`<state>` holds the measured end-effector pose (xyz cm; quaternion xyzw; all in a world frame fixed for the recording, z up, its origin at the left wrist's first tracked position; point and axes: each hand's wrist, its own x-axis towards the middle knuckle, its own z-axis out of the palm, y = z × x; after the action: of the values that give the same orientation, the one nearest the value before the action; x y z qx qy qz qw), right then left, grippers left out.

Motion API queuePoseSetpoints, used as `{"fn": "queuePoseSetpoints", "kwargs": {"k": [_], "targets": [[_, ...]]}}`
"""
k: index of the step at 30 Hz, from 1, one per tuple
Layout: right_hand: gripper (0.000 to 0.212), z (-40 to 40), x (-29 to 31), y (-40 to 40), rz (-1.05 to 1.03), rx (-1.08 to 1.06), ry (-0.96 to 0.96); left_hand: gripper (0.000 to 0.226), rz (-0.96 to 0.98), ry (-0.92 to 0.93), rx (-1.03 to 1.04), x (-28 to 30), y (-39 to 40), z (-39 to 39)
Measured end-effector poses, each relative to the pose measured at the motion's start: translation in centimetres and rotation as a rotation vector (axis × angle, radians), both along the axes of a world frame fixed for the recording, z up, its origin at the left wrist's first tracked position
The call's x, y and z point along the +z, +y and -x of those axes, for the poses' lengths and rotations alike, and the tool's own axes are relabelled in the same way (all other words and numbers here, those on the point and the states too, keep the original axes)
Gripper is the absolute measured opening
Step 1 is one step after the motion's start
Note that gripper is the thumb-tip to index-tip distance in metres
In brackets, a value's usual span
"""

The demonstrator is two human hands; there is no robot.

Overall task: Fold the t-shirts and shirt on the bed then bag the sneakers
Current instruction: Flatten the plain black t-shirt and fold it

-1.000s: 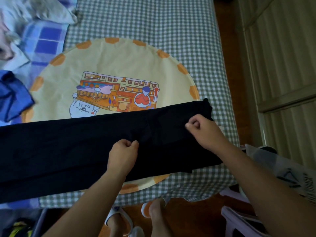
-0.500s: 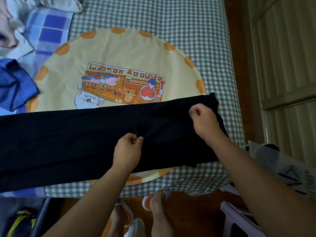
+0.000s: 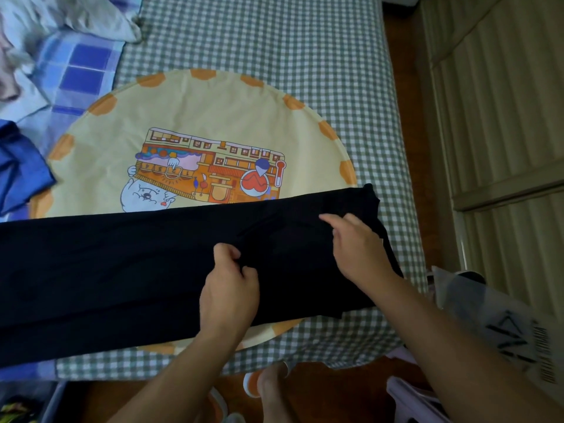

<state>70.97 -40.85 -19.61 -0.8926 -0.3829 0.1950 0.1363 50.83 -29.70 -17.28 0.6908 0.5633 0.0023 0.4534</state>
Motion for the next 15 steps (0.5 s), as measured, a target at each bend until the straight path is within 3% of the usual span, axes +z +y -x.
{"fn": "queuePoseSetpoints", "kwargs": {"k": [6,10,13,15], "targets": [[0.051,0.4,0.6,0.0,0.005,-0.046,-0.015,0.021,0.055,-0.033,0.032,0.3,1.1,0.5],[0.044,-0.1,0.0,1.3,-0.115,-0.080,0.080,0.018,0.014,-0.017,0.061,-0.6,1.8,-0.1],[0.040,-0.5,-0.8,1.4,-0.153,-0.087,0.032,0.025,-0.277,0.142,-0.170,-1.1,1.4,0.0],[0.041,-0.4,-1.0,1.0,-0.136,-0.026,-0.053,0.036,-0.549,0.108,-0.366,-1.5,0.7,-0.3]]}}
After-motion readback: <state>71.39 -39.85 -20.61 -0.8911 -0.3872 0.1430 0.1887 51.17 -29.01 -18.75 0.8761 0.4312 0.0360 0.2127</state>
